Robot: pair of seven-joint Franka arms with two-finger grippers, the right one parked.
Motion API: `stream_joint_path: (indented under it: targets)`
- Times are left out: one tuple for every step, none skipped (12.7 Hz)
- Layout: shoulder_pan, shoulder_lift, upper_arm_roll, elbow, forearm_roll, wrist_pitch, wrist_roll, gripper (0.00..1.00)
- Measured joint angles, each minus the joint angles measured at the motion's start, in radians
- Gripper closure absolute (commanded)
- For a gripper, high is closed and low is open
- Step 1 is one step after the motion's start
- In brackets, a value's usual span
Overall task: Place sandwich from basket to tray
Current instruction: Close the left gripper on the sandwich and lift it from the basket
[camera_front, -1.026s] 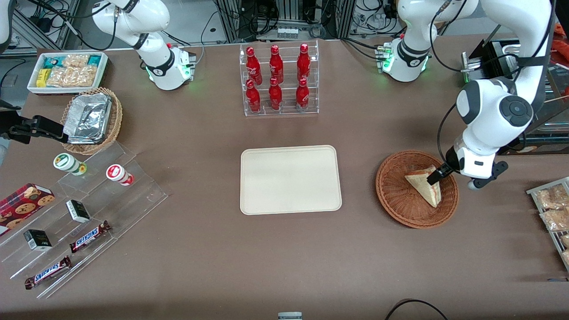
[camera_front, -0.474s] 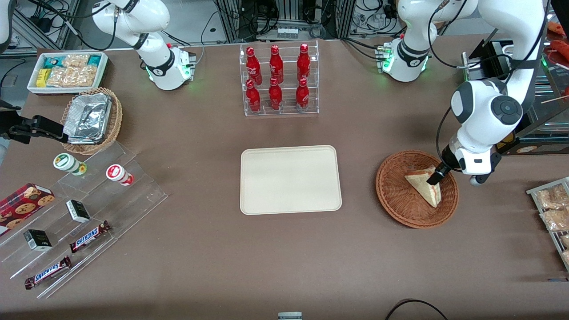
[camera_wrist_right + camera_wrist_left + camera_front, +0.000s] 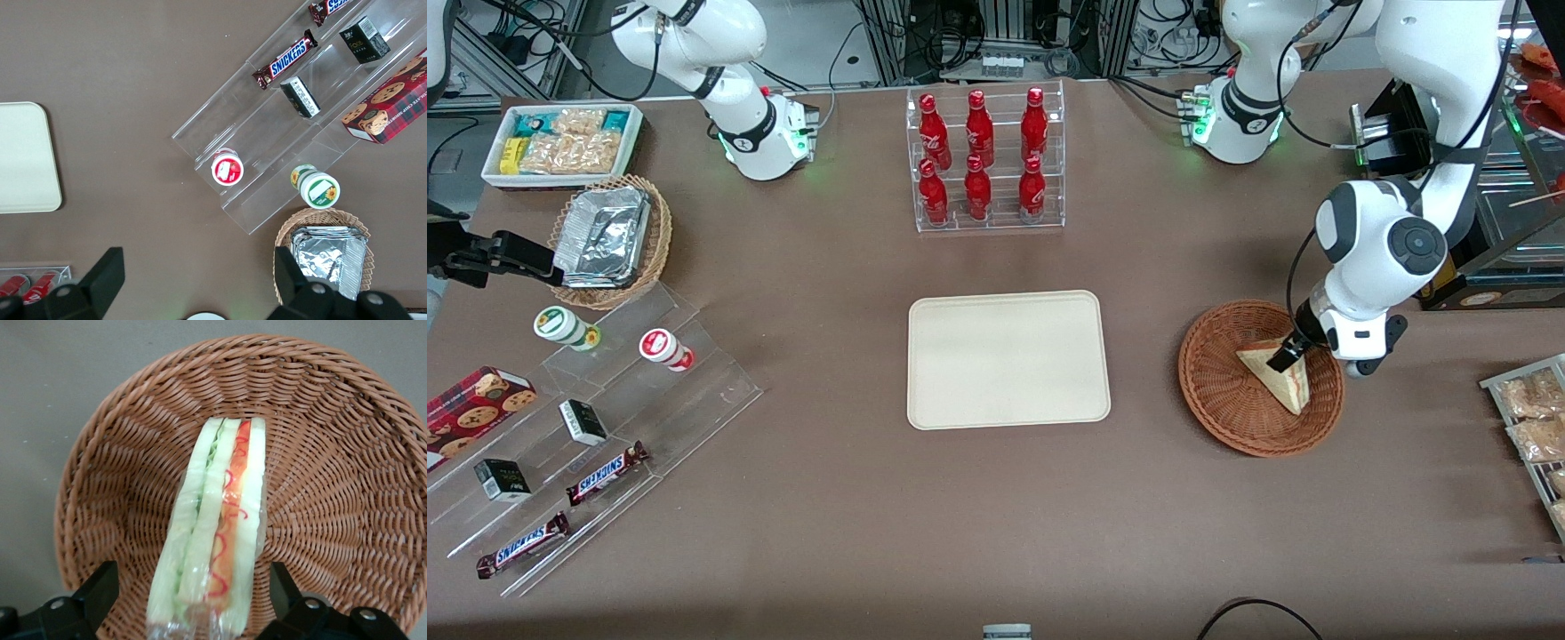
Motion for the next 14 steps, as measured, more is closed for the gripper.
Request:
stream_joint_path:
  targets:
    - [0.0,0.016,0.0,0.0,0.0,0.016,-0.001,0.73]
    - [0.0,0.027,0.0,0.0,0.0,0.025,-0.003,1.0]
    - [0.0,0.031,0.0,0.0,0.0,0.025,-0.005,1.0]
    - [0.0,0.031,0.0,0.003,0.0,0.025,-0.005,1.0]
    - [0.0,0.031,-0.001,0.01,0.0,0.021,-0.005,1.0]
    - [0.0,0.03,-0.002,0.023,0.0,0.007,-0.005,1.0]
    - [-0.003,0.03,-0.005,0.047,0.0,-0.035,-0.005,1.0]
    - [-0.01,0.029,-0.008,0.084,0.0,-0.1,-0.005,1.0]
    - [-0.022,0.027,-0.01,0.134,0.001,-0.187,-0.005,1.0]
    - [-0.039,0.026,-0.013,0.193,0.002,-0.275,-0.001,1.0]
    - [-0.064,0.026,-0.014,0.249,0.002,-0.339,0.009,1.0]
    - [-0.096,0.028,-0.015,0.298,0.002,-0.376,0.023,1.0]
    - [-0.13,0.034,-0.017,0.335,0.002,-0.4,0.039,1.0]
    - [-0.166,0.045,-0.019,0.365,0.002,-0.423,0.061,1.0]
